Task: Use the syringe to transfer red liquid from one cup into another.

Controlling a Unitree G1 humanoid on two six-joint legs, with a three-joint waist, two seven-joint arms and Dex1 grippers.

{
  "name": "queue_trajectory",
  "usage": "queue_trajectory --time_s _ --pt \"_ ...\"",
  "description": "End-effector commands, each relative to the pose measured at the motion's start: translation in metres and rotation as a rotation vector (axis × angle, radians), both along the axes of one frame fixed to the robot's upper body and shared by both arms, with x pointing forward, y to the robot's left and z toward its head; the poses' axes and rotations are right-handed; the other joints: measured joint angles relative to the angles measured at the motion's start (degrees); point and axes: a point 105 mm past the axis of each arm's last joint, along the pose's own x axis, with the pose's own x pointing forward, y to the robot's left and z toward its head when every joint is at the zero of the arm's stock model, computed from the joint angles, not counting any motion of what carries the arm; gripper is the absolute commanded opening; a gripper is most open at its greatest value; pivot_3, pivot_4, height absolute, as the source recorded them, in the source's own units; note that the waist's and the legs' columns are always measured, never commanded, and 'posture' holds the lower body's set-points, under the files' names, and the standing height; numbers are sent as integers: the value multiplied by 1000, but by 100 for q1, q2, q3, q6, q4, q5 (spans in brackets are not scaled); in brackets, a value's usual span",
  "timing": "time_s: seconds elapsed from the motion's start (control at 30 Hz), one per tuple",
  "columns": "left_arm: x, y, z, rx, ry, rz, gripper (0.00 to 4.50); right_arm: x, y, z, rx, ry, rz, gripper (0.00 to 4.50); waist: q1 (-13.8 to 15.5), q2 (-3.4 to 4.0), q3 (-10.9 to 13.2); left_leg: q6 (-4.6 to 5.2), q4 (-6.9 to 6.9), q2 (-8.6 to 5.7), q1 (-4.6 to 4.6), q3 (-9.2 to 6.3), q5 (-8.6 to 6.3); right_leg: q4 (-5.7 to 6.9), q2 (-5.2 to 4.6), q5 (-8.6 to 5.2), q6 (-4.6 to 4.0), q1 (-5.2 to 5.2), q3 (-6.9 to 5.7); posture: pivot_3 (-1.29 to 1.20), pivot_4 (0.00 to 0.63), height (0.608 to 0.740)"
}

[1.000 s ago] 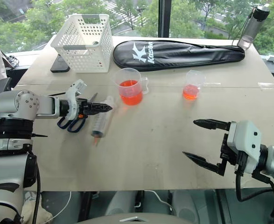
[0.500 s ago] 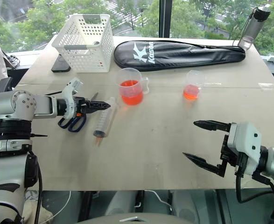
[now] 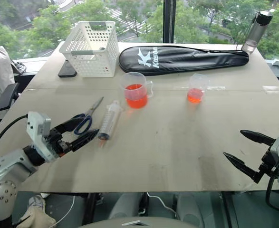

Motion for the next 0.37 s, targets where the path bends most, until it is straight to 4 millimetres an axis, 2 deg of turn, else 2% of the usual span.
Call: queue_trajectory --time_s 0.03,0.2,0.37 --pt "-17 5 -2 54 -15 -6 4464 -7 -15 0 -41 -13 -57 4500 2 0 -2 9 -2 1 -1 0 -2 -5 0 -1 0 0 0 0 150 724" --pt "-31 7 -13 46 28 2 4464 -13 -24 -3 -49 2 -92 4500 21 6 -3 11 -32 1 -5 5 -5 -26 -4 -1 1 -7 -1 0 150 724" --pt "-37 3 -21 38 64 5 4464 -12 -25 -3 -50 7 -88 4500 14 7 -3 10 -36 2 -3 5 -7 -26 -6 -3 2 -8 -1 0 150 724"
